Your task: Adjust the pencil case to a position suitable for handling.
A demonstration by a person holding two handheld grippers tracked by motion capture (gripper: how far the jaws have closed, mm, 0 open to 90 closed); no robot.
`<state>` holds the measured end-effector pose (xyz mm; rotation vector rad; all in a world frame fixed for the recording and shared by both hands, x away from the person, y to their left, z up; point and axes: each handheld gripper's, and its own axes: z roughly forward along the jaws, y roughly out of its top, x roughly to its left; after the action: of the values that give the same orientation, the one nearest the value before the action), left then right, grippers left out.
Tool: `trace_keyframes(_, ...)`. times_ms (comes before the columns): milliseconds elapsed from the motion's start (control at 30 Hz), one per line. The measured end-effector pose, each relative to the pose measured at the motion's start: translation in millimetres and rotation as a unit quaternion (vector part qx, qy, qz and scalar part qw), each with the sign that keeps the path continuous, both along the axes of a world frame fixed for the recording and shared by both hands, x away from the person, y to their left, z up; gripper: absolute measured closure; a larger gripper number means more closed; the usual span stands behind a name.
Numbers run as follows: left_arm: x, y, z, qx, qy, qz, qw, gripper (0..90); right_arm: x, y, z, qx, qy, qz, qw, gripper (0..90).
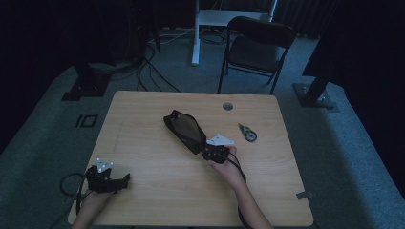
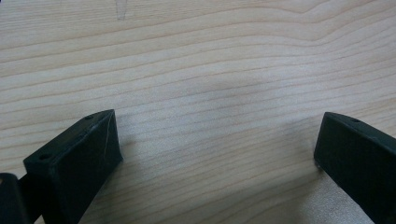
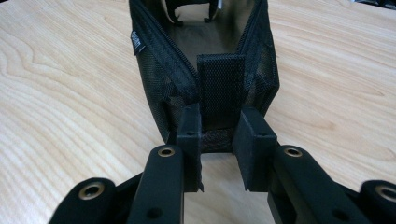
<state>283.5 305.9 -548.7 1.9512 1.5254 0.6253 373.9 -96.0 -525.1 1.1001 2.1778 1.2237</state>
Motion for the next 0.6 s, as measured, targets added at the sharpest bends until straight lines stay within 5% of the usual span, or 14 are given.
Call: trace_keyframes(600,0.0,0.1,0.1,0.001,0.0,0.0,1.0,0.6,-28.7,-45.3,2.9,0.003,-0.012,-0.029,0.9995,72.9)
